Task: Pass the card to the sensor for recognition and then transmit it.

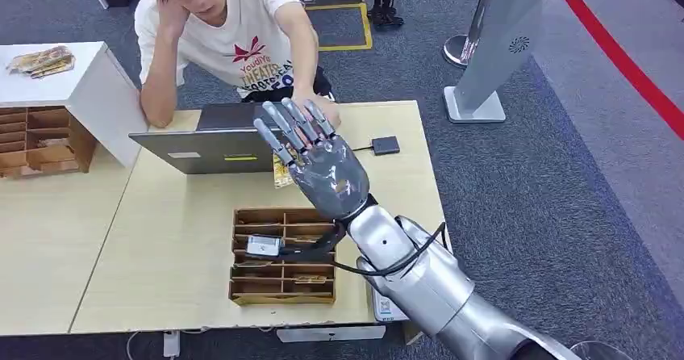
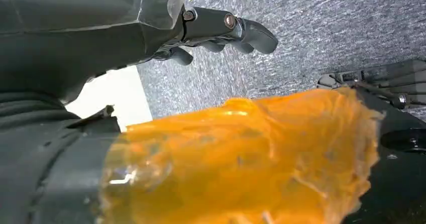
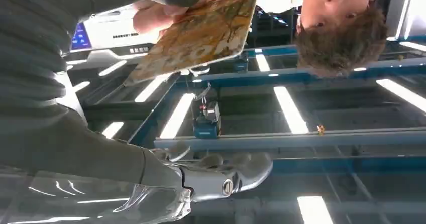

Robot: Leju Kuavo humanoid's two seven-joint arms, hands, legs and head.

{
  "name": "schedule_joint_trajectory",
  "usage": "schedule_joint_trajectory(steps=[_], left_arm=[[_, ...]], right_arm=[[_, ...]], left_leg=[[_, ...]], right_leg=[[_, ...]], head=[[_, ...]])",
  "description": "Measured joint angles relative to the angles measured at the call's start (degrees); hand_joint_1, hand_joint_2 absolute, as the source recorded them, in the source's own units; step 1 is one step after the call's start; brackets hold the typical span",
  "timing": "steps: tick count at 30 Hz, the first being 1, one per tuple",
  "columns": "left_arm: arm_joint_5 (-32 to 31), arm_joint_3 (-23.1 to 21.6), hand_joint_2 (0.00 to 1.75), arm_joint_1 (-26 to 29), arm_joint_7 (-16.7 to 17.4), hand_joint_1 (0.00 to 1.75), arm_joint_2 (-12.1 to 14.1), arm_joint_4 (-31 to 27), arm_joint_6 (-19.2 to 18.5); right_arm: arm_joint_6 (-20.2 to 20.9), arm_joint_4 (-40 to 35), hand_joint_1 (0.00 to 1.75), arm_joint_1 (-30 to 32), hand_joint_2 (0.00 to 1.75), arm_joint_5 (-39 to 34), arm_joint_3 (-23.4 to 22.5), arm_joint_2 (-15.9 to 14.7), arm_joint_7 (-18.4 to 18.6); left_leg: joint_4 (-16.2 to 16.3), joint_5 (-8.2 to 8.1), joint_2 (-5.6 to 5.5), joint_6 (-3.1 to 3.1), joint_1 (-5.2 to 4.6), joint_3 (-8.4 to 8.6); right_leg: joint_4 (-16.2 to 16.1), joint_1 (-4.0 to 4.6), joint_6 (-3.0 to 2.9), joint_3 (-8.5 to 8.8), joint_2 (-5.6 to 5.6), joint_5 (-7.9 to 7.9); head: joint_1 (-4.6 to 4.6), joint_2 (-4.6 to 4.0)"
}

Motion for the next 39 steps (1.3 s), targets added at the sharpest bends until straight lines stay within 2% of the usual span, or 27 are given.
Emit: schedule_joint_trajectory(steps=[10,11,12,39], left_arm=[[0.0,-0.1,0.0,-0.2,0.1,0.0,0.0,0.0,0.0],[0.0,-0.1,0.0,-0.2,0.1,0.0,0.0,0.0,0.0],[0.0,-0.1,0.0,-0.2,0.1,0.0,0.0,0.0,0.0],[-0.4,-1.3,0.0,-0.2,0.5,0.0,0.0,0.0,0.0]], right_arm=[[-0.1,2.0,0.26,-0.7,1.75,0.0,0.5,0.0,0.0],[-0.1,2.1,1.41,-0.7,1.75,0.0,0.5,0.0,0.0],[-0.1,2.2,1.75,-0.7,1.75,0.0,0.5,0.0,0.0],[0.7,4.2,1.75,-0.1,1.75,-2.4,0.7,0.0,0.2]], left_leg=[[0.0,-0.01,0.0,0.0,0.0,-0.01],[0.0,-0.01,0.0,0.0,0.0,-0.01],[0.0,-0.01,0.0,0.0,0.0,-0.01],[0.0,-0.01,0.0,0.0,0.0,0.0]], right_leg=[[0.0,0.0,0.0,-0.01,0.0,-0.01],[0.0,0.0,0.0,-0.01,0.0,-0.01],[0.0,0.0,0.0,0.0,0.0,-0.01],[0.0,0.0,0.0,-0.01,0.0,0.0]], head=[[0.0,0.0],[0.0,0.02],[0.0,0.0],[0.0,0.0]])
